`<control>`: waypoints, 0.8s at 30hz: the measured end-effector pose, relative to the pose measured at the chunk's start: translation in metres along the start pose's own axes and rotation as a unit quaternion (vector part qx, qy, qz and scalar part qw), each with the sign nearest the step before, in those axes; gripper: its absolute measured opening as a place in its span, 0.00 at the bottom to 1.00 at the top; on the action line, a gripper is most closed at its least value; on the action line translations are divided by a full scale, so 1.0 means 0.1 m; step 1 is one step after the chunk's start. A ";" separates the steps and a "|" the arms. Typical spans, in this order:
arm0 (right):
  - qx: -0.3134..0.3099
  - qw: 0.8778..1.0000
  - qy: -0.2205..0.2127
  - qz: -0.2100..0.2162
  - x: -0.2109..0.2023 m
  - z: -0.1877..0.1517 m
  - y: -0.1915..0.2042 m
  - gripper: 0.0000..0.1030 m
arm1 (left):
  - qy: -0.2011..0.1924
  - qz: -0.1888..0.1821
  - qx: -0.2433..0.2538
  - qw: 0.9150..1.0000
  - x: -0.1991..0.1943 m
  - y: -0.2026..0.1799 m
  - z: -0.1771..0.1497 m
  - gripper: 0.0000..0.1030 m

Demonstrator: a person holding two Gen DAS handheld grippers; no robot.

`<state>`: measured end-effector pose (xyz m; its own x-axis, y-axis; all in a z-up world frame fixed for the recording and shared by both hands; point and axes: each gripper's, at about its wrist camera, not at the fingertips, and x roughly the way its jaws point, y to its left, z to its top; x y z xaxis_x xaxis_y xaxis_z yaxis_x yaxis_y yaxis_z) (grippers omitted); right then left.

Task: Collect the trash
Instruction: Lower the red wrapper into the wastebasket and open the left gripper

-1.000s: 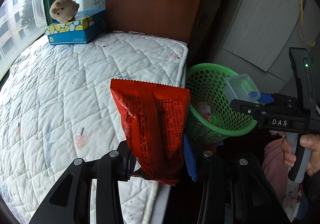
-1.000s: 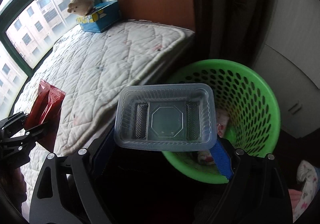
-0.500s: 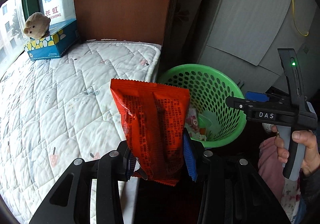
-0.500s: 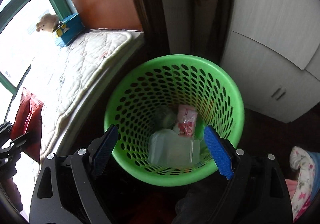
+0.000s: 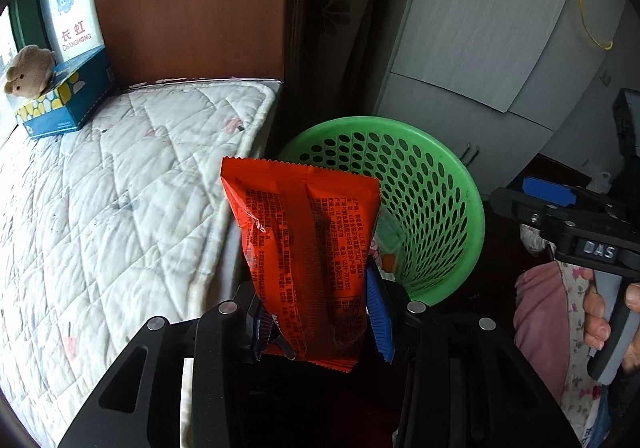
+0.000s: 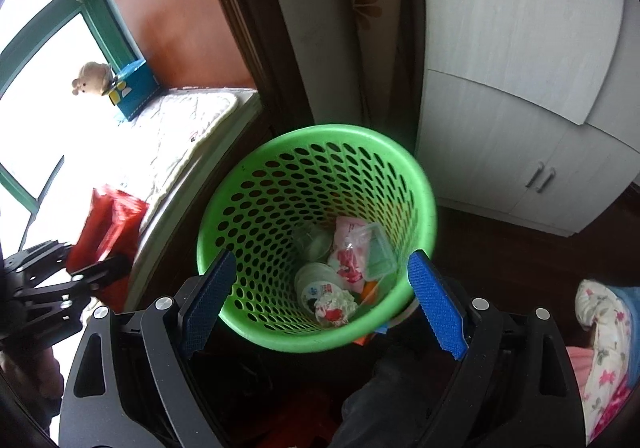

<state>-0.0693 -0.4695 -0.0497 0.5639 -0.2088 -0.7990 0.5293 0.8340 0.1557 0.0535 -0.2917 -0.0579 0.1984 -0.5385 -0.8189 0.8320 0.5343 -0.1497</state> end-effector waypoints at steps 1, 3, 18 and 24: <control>0.003 1.000 -0.002 0.000 -0.02 -0.01 -0.02 0.84 | 0.002 0.000 0.001 1.000 0.04 -0.03 0.02 0.39; 0.008 1.000 -0.003 0.001 -0.06 -0.02 -0.05 0.84 | 0.006 -0.002 0.002 1.000 0.10 -0.09 0.05 0.39; 0.046 0.999 0.000 0.014 -0.17 -0.22 -0.26 0.84 | 0.006 -0.017 -0.003 1.000 0.34 -0.34 0.18 0.78; 0.048 0.999 0.002 0.019 -0.18 -0.26 -0.22 0.84 | -0.002 -0.007 -0.016 1.000 0.27 -0.25 0.14 0.83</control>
<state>-0.1079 -0.4707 -0.0541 0.5824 -0.1752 -0.7938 0.5663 0.7880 0.2415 0.0452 -0.3288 -0.0688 0.1884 -0.5494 -0.8141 0.8182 0.5463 -0.1794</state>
